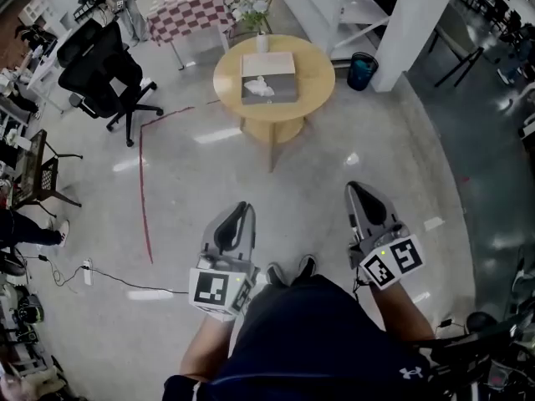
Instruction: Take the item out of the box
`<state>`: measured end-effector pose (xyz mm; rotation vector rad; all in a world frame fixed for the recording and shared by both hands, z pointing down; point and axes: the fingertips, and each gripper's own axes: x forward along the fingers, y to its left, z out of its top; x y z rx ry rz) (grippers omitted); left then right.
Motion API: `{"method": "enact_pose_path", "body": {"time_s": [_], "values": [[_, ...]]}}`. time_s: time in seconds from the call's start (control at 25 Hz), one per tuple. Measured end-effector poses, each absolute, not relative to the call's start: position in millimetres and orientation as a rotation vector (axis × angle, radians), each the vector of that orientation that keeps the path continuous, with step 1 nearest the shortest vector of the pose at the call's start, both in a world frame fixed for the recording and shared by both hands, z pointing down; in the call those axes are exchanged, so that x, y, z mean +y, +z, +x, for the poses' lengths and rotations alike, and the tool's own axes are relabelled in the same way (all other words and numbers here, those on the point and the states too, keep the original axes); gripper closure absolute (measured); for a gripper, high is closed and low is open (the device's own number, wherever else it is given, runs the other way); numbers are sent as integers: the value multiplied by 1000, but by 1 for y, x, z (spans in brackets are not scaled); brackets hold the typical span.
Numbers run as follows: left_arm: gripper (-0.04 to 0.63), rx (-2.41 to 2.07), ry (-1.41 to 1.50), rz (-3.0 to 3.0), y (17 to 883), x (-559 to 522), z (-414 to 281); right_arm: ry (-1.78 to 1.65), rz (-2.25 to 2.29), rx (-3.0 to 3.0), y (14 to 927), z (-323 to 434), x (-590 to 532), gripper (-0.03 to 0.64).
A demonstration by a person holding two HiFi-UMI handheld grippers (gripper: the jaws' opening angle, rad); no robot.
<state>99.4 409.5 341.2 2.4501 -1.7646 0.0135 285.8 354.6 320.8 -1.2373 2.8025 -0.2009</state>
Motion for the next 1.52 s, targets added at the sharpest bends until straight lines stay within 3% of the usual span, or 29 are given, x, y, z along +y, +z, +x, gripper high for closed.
{"method": "enact_pose_path", "body": {"time_s": [0.68,1.52], "values": [[552,-1858,83,2340,355,373,124,-298,-1194,2787,346,340,300,606],[552,-1836,-29,2370,345,203,-13,-199,-1321,2778,330,230,151,606]]}}
